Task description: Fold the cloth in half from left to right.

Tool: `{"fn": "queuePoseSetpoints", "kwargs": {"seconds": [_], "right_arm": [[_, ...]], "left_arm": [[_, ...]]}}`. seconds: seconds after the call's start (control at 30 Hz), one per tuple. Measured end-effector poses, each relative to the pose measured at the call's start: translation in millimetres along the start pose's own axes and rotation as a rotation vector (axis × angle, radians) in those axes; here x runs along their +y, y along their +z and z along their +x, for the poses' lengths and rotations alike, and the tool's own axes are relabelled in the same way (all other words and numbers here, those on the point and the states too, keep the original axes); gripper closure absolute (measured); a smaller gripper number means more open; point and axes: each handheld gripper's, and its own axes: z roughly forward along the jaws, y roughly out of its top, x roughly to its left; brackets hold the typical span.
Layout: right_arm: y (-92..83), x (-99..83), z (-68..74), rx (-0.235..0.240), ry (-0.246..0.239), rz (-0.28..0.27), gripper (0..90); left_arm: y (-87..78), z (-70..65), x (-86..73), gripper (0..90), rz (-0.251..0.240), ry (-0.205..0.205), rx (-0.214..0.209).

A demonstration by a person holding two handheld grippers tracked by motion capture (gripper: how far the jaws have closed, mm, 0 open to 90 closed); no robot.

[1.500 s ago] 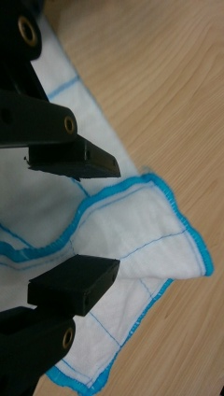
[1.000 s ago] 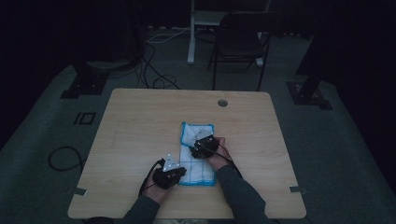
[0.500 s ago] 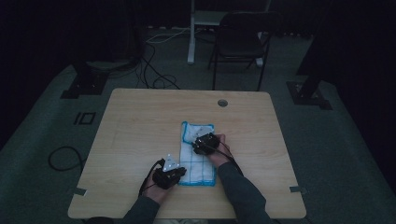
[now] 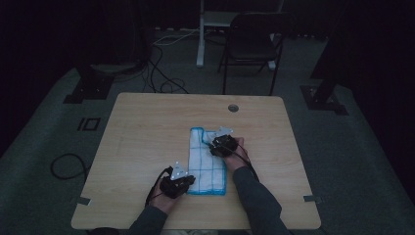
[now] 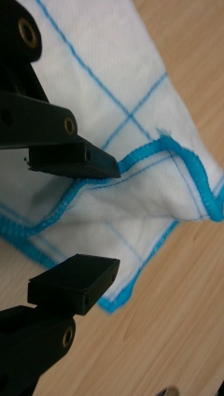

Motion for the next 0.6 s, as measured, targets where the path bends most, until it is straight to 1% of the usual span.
{"fn": "queuePoseSetpoints", "kwargs": {"seconds": [0.13, 0.23, 0.37, 0.5, 0.6], "right_arm": [[-4.2, 0.0, -12.0, -0.01, 0.037, -0.004, 49.7], [-7.6, -0.7, -20.8, -0.023, 0.053, -0.004, 49.7], [-9.9, -3.7, -29.5, -0.039, 0.073, 0.002, 49.8], [-9.8, -7.4, -34.6, -0.057, 0.078, 0.014, 49.9], [-10.3, -9.0, -36.7, -0.064, 0.082, 0.018, 50.1]], "left_arm": [[-0.1, -0.4, 0.0, 84.8, 0.001, 0.0, 0.002], [-0.1, -0.2, 0.0, 84.7, 0.0, 0.0, 0.001], [-0.6, 2.2, -0.2, 83.0, -0.004, -0.018, -0.016], [-1.3, 3.5, -0.3, 78.1, -0.011, -0.024, -0.024], [-2.1, 6.4, -0.1, 72.6, -0.02, -0.044, -0.036]]}}
